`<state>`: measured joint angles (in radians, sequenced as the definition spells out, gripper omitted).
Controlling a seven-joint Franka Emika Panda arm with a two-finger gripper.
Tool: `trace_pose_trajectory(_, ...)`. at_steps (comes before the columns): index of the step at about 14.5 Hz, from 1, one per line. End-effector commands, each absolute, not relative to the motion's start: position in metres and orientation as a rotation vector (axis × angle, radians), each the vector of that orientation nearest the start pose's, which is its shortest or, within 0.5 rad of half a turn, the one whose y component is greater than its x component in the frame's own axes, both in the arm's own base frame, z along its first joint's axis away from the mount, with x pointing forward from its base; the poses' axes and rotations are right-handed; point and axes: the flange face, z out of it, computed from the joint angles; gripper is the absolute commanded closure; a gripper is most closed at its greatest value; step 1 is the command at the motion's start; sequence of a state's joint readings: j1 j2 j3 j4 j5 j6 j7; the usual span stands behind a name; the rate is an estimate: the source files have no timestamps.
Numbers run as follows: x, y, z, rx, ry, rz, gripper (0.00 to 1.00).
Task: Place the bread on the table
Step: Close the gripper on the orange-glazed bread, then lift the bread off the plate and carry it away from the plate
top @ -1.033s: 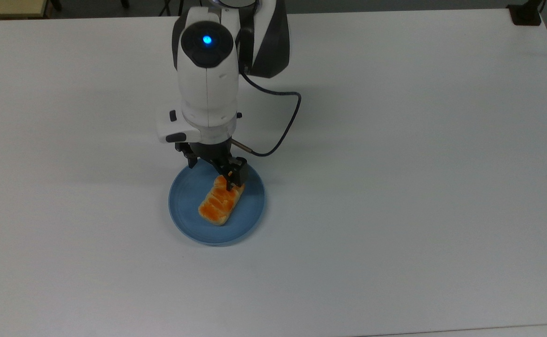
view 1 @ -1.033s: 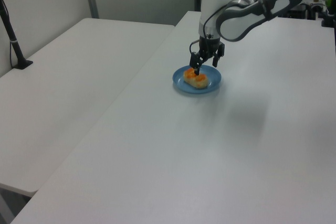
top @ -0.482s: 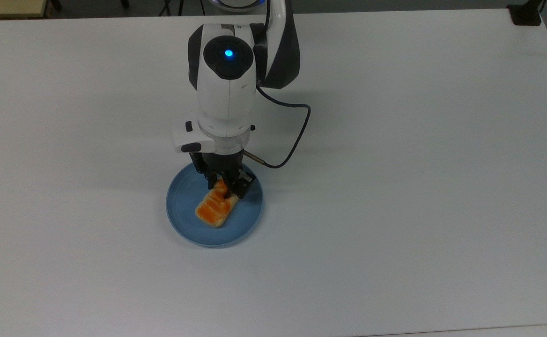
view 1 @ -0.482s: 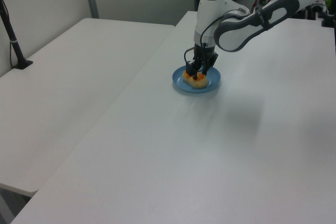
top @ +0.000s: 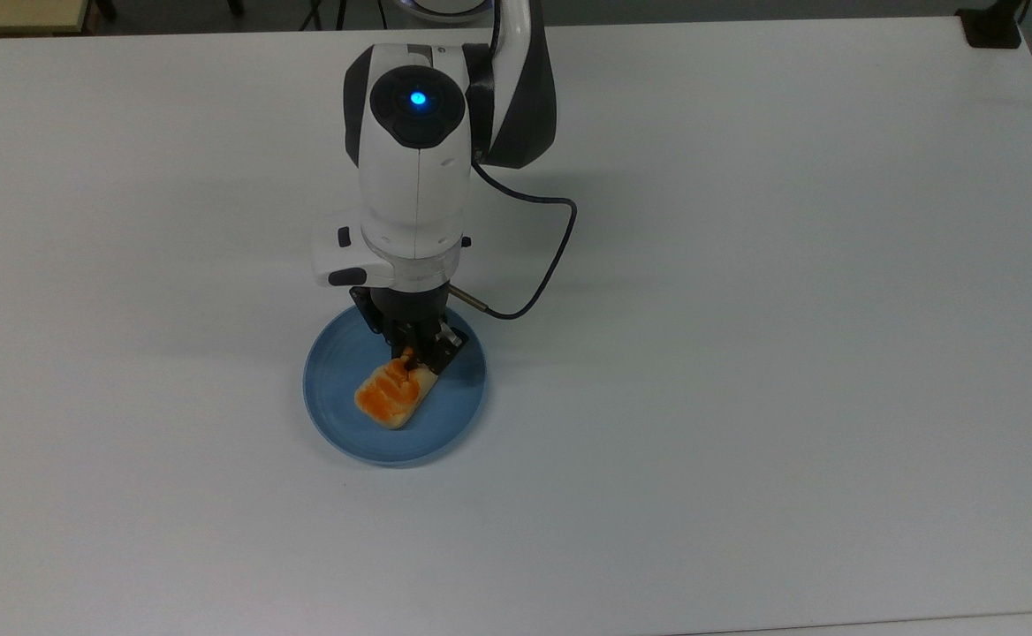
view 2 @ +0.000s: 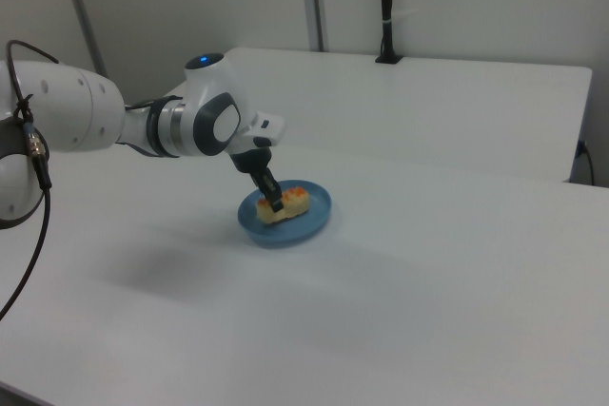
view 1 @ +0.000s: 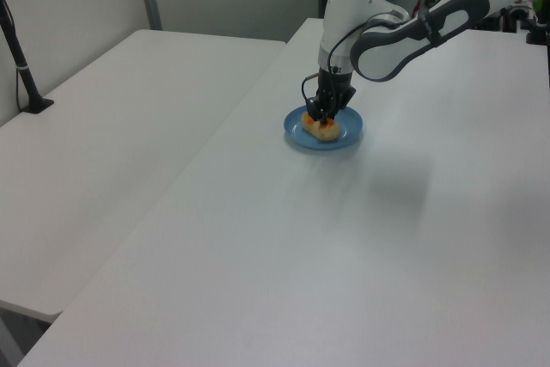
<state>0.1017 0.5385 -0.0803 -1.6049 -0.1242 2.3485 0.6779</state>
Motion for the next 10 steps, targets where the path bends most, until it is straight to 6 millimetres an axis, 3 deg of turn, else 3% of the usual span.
trace_pose_trajectory(1,0.704,0.017,0.388,-3.004,0.878,-0.464,1.00)
trace_pose_trajectory(3,0.696,0.014,0.407,-3.049,0.800,-0.432,1.00)
trace_pose_trajectory(5,0.679,-0.009,0.428,-3.175,0.510,-0.310,1.00)
trace_pose_trajectory(7,0.662,-0.065,0.439,-3.254,0.219,-0.173,1.00)
trace_pose_trajectory(10,0.640,-0.149,0.457,-3.281,-0.031,-0.113,1.00)
